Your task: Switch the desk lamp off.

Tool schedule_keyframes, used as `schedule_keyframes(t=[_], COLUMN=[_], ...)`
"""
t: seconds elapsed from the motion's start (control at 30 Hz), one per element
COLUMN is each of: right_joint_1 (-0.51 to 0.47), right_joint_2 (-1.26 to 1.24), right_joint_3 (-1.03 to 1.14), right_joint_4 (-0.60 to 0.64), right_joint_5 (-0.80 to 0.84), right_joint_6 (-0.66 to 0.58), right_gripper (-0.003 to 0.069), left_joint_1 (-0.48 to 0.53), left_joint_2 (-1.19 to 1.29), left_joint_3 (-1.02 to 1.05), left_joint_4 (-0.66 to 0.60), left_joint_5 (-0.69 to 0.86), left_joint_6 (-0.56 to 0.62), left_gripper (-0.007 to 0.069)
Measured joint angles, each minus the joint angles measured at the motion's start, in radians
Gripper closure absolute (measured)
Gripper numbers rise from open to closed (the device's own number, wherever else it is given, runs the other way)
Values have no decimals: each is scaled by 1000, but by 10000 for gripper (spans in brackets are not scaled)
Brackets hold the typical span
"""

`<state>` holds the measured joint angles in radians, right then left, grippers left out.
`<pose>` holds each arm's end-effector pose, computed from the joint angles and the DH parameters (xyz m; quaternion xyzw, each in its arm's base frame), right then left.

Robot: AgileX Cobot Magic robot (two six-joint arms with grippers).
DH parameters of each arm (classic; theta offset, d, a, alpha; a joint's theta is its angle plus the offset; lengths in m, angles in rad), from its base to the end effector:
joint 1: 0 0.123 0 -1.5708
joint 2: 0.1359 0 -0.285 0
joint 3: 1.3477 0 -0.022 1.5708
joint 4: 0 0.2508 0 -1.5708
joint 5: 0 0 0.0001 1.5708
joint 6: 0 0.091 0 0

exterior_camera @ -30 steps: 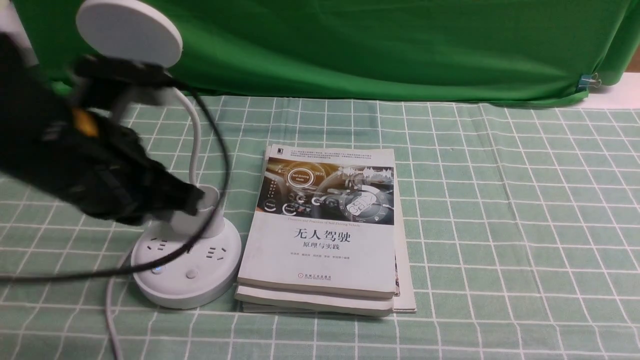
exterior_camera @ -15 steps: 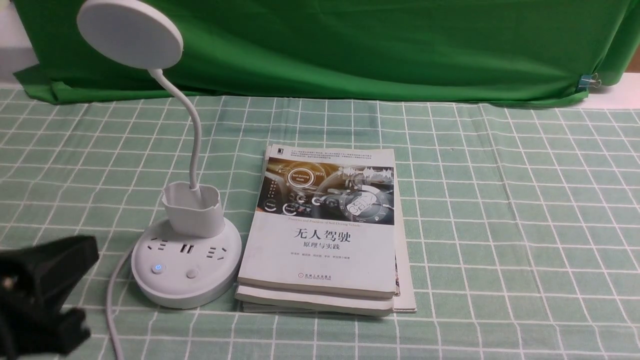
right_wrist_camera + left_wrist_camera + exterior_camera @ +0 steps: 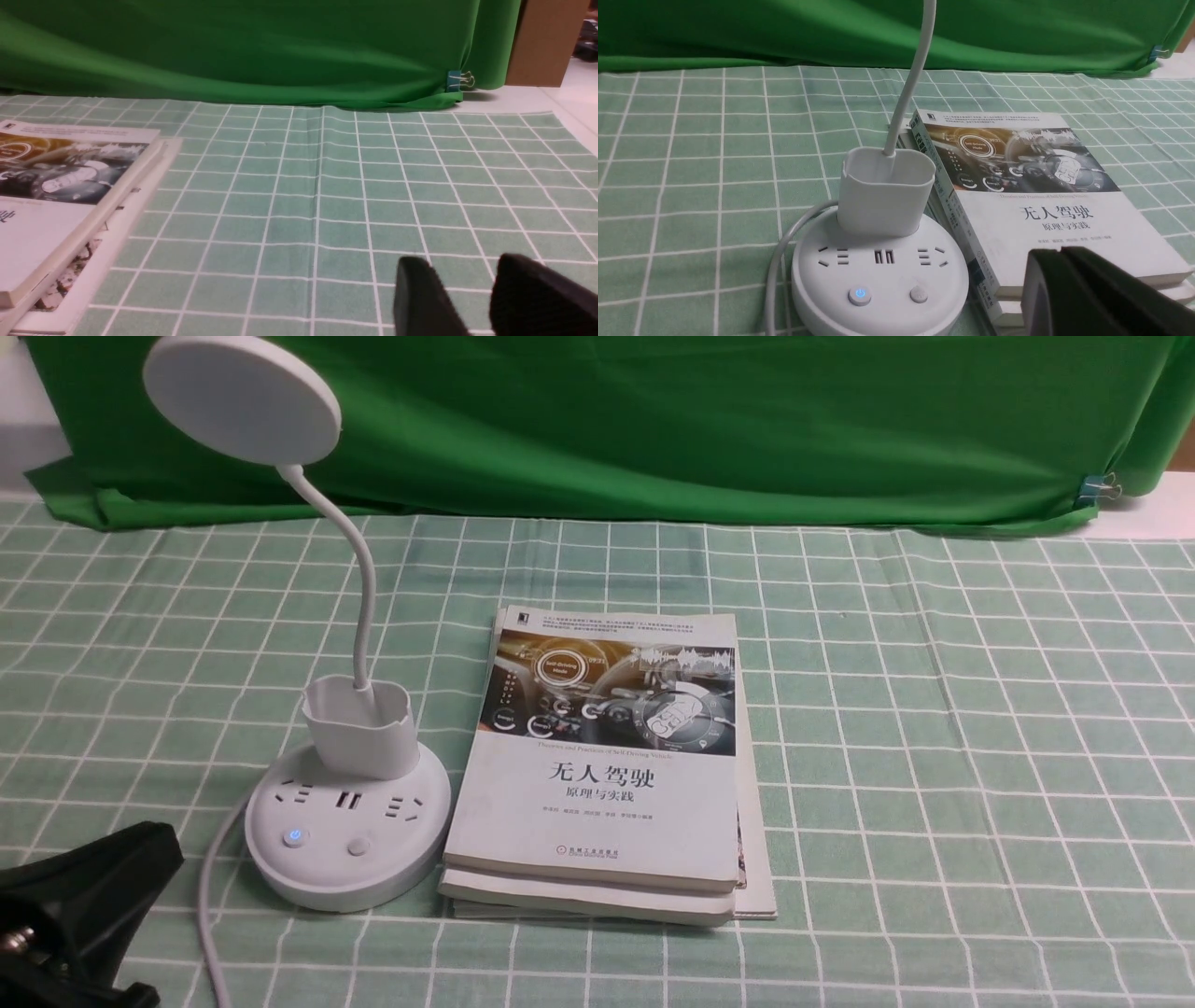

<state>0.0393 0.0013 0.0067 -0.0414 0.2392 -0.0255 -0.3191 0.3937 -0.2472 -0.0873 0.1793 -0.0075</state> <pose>0.0558 0.0013 0.1892 -0.0368 0.7604 -0.0123 0.6483 0.0889 -0.0309 0.2525 0.0933 0.7805 -0.1326 0.6038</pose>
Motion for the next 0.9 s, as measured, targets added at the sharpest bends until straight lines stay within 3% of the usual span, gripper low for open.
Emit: schedule_keyframes(t=[0.6,0.9], right_joint_1=[0,0], right_joint_2=[0,0], right_joint_3=[0,0], right_joint_4=[0,0], right_joint_5=[0,0], right_joint_6=[0,0], right_gripper=[417,417], left_joint_1=[25,277], left_joint_2=[-16,-272], left_joint_3=[32,240], left_joint_4=[87,54], left_joint_5=[-32,-126], left_joint_6=[-1,-1], left_gripper=[620,620])
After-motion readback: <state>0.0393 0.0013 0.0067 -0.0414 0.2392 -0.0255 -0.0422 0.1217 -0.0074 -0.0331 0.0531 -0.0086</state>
